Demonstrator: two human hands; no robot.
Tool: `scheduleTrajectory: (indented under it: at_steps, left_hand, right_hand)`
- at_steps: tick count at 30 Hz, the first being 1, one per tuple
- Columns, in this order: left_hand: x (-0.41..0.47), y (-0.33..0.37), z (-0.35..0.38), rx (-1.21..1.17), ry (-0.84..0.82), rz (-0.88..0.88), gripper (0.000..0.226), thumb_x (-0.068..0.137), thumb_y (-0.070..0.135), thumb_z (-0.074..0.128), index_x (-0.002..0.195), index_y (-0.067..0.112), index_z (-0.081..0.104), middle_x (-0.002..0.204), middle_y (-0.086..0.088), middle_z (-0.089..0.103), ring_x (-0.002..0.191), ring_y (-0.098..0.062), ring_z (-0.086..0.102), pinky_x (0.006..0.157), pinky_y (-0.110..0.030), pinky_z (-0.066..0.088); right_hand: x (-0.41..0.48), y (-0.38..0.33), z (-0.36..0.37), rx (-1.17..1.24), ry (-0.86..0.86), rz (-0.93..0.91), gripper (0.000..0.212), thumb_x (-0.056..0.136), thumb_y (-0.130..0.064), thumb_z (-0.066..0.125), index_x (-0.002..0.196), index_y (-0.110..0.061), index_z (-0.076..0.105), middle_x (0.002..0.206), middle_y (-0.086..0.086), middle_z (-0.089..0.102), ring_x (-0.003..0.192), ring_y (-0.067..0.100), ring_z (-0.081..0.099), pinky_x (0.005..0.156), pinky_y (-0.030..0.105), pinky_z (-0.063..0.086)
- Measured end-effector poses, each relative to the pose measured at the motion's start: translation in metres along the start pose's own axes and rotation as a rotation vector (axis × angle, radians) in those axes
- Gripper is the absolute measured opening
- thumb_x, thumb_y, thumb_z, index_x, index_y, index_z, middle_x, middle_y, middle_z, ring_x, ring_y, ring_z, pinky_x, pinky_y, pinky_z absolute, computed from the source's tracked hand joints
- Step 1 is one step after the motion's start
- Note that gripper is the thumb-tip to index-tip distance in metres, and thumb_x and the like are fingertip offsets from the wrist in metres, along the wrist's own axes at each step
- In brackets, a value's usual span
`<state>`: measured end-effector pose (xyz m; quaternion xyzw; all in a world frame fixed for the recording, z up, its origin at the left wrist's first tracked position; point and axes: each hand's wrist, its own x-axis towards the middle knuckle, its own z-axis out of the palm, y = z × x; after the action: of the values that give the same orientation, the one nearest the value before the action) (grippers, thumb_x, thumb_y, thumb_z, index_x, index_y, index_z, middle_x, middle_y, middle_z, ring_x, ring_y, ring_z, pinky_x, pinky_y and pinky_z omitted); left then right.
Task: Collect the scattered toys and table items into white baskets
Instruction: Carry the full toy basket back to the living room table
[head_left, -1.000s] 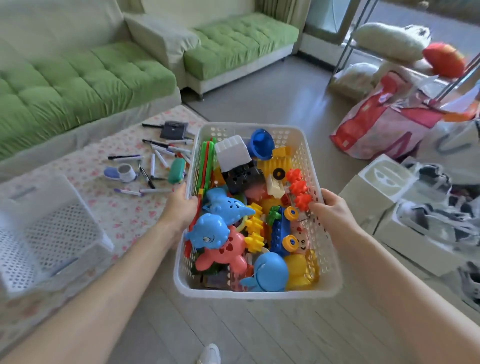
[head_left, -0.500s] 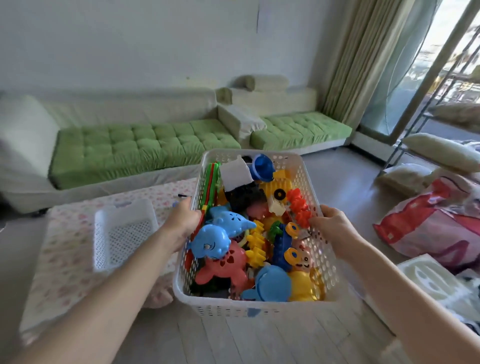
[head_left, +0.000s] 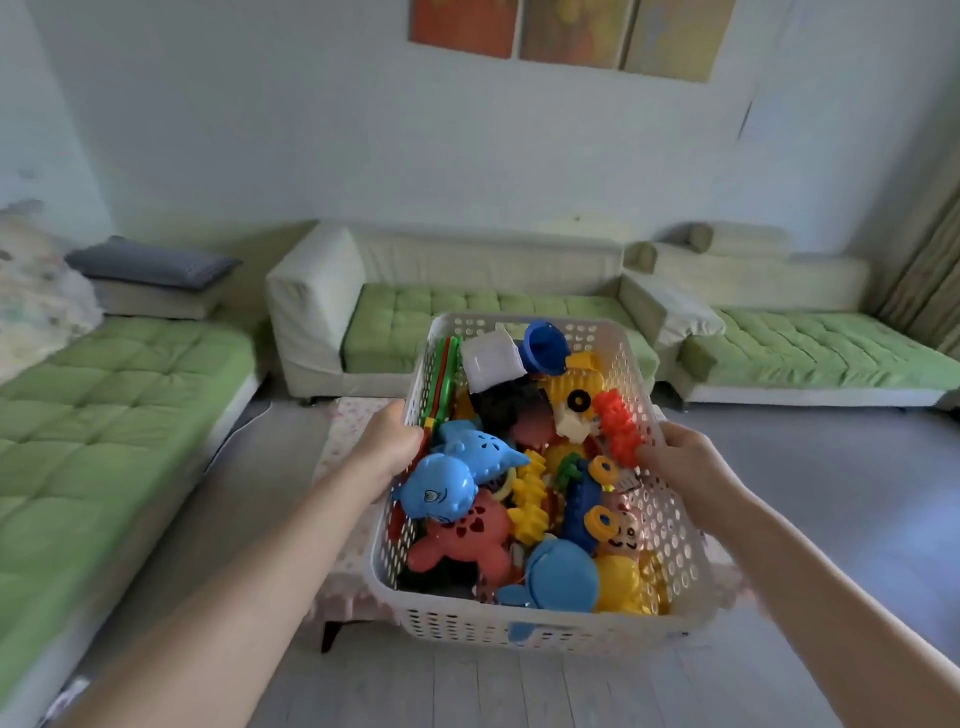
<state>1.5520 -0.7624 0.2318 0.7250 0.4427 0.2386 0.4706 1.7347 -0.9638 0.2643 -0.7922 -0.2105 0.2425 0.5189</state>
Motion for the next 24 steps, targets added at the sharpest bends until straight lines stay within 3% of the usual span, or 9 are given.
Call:
scheduleTrajectory:
  at_steps: [5, 8, 13, 15, 17, 19, 21, 24]
  left_hand:
    - [0.025, -0.031, -0.075, 0.039, 0.076, -0.022, 0.029, 0.086, -0.003, 0.043, 0.110, 0.006, 0.056, 0.093, -0.008, 0.058, 0.069, -0.015, 0.051, 0.049, -0.021, 0.033]
    - [0.043, -0.046, -0.116, 0.063, 0.089, -0.004, 0.027, 0.087, -0.001, 0.042, 0.108, 0.012, 0.054, 0.080, 0.000, 0.055, 0.066, -0.011, 0.050, 0.049, -0.023, 0.034]
    - [0.082, -0.076, -0.168, 0.105, 0.120, -0.018, 0.019, 0.086, 0.000, 0.044, 0.096, 0.012, 0.054, 0.072, 0.003, 0.054, 0.065, -0.011, 0.050, 0.050, -0.025, 0.034]
    - [0.095, -0.088, -0.180, 0.112, 0.134, -0.043, 0.019, 0.085, 0.001, 0.045, 0.098, 0.008, 0.057, 0.077, -0.004, 0.058, 0.070, -0.019, 0.055, 0.058, -0.028, 0.043]
    - [0.114, -0.102, -0.193, 0.146, 0.142, -0.079, 0.022, 0.082, 0.005, 0.047, 0.099, 0.012, 0.059, 0.087, -0.010, 0.063, 0.081, -0.028, 0.060, 0.072, -0.040, 0.052]
    - [0.135, -0.115, -0.201, 0.170, 0.160, -0.090, 0.023, 0.080, 0.006, 0.047, 0.098, 0.014, 0.059, 0.094, -0.013, 0.064, 0.087, -0.033, 0.060, 0.080, -0.048, 0.052]
    - [0.152, -0.125, -0.205, 0.162, 0.168, -0.093, 0.027, 0.081, 0.002, 0.045, 0.104, 0.011, 0.057, 0.098, -0.013, 0.063, 0.089, -0.031, 0.059, 0.077, -0.042, 0.052]
    - [0.183, -0.145, -0.211, 0.126, 0.181, -0.082, 0.029, 0.084, -0.006, 0.041, 0.105, 0.007, 0.055, 0.098, -0.011, 0.061, 0.078, -0.019, 0.056, 0.057, -0.026, 0.041]
  right_hand:
    - [0.004, -0.028, 0.082, -0.016, -0.053, -0.036, 0.017, 0.083, 0.008, 0.053, 0.096, 0.003, 0.063, 0.083, 0.020, 0.065, 0.063, 0.022, 0.057, 0.053, 0.028, 0.047]
    - [0.010, -0.043, 0.127, 0.044, -0.088, -0.053, 0.019, 0.082, 0.009, 0.051, 0.093, 0.000, 0.063, 0.077, 0.015, 0.065, 0.061, 0.023, 0.059, 0.056, 0.030, 0.049]
    - [0.031, -0.062, 0.194, 0.072, -0.114, -0.045, 0.018, 0.082, 0.009, 0.049, 0.088, -0.001, 0.063, 0.070, 0.012, 0.063, 0.053, 0.019, 0.059, 0.048, 0.025, 0.049]
    - [0.042, -0.063, 0.213, 0.068, -0.122, -0.034, 0.018, 0.083, 0.010, 0.048, 0.090, 0.003, 0.062, 0.069, 0.012, 0.062, 0.051, 0.018, 0.057, 0.042, 0.020, 0.046]
    - [0.060, -0.064, 0.235, 0.049, -0.138, -0.025, 0.019, 0.082, 0.010, 0.046, 0.094, 0.006, 0.060, 0.071, 0.012, 0.060, 0.056, 0.019, 0.053, 0.044, 0.022, 0.043]
    - [0.081, -0.065, 0.255, 0.033, -0.156, -0.021, 0.019, 0.082, 0.009, 0.046, 0.092, 0.004, 0.061, 0.067, 0.008, 0.059, 0.055, 0.015, 0.052, 0.042, 0.019, 0.042]
    - [0.100, -0.064, 0.274, 0.024, -0.168, -0.021, 0.019, 0.082, 0.009, 0.046, 0.090, 0.002, 0.062, 0.066, 0.006, 0.059, 0.055, 0.014, 0.052, 0.043, 0.019, 0.043]
    - [0.133, -0.065, 0.307, -0.009, -0.201, -0.029, 0.018, 0.081, 0.008, 0.047, 0.083, -0.001, 0.062, 0.064, 0.007, 0.058, 0.055, 0.016, 0.050, 0.049, 0.024, 0.042]
